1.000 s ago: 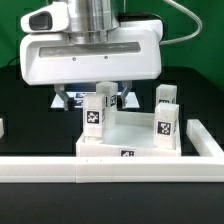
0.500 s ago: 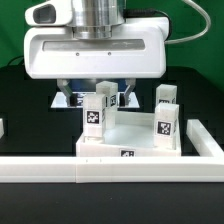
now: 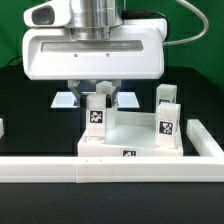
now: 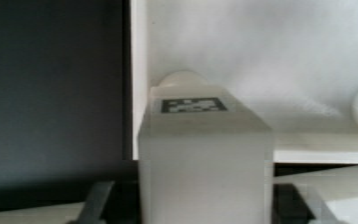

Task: Assemble square table

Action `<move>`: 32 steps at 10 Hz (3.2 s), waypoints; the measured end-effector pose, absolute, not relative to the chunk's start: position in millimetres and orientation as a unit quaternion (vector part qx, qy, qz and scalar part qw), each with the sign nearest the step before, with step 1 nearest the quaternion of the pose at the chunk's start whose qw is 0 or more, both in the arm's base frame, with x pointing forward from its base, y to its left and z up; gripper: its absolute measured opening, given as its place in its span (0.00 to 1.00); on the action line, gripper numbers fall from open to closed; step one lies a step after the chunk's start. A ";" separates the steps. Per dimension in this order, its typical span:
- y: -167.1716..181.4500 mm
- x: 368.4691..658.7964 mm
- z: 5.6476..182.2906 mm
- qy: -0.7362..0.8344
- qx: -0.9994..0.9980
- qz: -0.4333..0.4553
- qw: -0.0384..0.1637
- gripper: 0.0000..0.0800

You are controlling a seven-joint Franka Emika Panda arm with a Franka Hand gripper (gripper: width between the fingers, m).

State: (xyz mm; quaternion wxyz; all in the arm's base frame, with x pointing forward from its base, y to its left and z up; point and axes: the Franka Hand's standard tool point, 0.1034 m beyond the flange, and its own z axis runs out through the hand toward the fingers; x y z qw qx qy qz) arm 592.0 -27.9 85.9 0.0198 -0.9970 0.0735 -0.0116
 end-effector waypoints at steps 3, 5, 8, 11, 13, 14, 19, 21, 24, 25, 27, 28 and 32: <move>-28.1 592.0 85.4 0.079 -0.997 -0.011 0.020 0.36; -23.7 594.4 85.4 0.141 -0.990 -0.018 0.020 0.36; -10.6 598.9 85.1 0.293 -0.955 -0.036 0.029 0.36; -6.2 600.8 84.2 0.405 -0.912 -0.038 0.047 0.36; -0.3 601.8 83.6 0.490 -0.869 -0.035 0.054 0.36; 2.2 602.2 83.5 0.523 -0.850 -0.032 0.057 0.36; 6.5 602.9 82.6 0.560 -0.826 -0.028 0.062 0.64; 10.5 602.1 81.9 0.511 -0.857 -0.028 0.061 0.78; 9.0 602.0 81.0 0.399 -0.914 -0.036 0.057 0.81; 8.9 601.9 81.0 0.359 -0.931 -0.038 0.055 0.81; 11.8 600.7 78.3 0.276 -0.959 -0.041 0.048 0.81; 15.4 600.7 78.4 0.234 -0.970 -0.043 0.046 0.81; 19.8 600.1 77.7 0.064 -0.997 -0.047 0.024 0.81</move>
Offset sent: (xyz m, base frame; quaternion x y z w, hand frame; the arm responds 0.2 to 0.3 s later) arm -0.0019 -0.0003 -0.0150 0.0089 -0.0175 0.0145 0.9997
